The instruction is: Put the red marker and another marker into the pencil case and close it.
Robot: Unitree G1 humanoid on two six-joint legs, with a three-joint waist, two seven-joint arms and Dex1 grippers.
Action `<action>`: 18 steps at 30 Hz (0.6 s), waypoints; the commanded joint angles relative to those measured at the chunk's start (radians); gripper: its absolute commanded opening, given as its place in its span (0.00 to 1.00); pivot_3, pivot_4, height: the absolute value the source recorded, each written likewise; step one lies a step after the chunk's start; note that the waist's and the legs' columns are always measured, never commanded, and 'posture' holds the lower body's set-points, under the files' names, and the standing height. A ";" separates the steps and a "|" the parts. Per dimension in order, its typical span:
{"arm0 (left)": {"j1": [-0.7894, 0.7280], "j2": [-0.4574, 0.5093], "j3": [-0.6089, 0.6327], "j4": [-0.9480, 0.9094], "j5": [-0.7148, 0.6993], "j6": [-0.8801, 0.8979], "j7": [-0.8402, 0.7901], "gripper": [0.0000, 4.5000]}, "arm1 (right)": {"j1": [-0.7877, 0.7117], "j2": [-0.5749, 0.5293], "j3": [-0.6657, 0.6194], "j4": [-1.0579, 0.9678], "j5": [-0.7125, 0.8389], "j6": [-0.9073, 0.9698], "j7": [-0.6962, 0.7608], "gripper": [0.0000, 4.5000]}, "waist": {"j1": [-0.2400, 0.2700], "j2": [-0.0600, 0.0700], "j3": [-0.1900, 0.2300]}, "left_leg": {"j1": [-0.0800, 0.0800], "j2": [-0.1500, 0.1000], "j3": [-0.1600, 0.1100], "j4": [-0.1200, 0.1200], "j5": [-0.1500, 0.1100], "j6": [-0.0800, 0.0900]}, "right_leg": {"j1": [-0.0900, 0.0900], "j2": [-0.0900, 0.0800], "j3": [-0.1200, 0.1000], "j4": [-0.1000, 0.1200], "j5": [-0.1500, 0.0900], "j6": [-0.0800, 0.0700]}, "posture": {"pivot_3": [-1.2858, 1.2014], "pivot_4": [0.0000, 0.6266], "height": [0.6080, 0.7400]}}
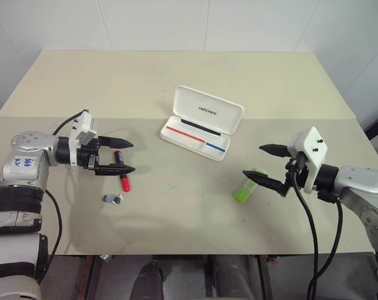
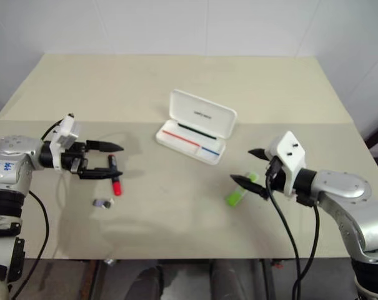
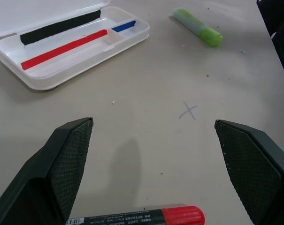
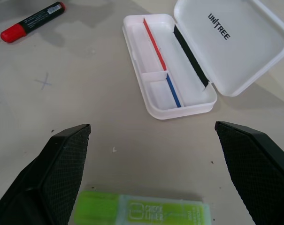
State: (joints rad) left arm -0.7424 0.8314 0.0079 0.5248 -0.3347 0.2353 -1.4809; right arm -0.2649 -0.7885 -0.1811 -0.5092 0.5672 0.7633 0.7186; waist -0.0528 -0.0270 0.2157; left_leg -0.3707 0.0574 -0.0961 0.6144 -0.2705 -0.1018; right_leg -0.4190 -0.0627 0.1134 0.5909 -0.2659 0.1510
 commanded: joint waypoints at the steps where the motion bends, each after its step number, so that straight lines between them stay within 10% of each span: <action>1: -0.030 0.019 0.010 0.014 0.013 -0.024 -0.021 0.99 | -0.048 0.037 0.004 -0.044 0.027 0.028 -0.060 1.00 | -0.001 0.000 0.000 | 0.000 0.000 0.000 0.000 0.000 0.000 | 0.000 0.000 0.000 0.000 0.000 0.000 | 0.52 0.24 1.00; 18: 0.177 0.028 0.184 -0.215 -0.094 -0.006 0.080 0.99 | -0.485 0.167 0.469 0.437 -0.222 0.092 0.006 1.00 | -0.004 0.000 0.000 | -0.004 0.002 0.001 -0.001 0.000 0.000 | -0.011 0.001 0.000 0.011 -0.001 0.001 | 0.52 0.24 1.00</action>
State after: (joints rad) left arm -0.5885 0.8330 0.1435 0.3667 -0.3964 0.2229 -1.4163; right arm -0.7288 -0.6181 0.2795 -0.0817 0.3654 0.8534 0.6964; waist -0.0572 -0.0269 0.2157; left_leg -0.3758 0.0590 -0.0952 0.6137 -0.2706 -0.1017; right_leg -0.4306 -0.0620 0.1128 0.6028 -0.2671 0.1523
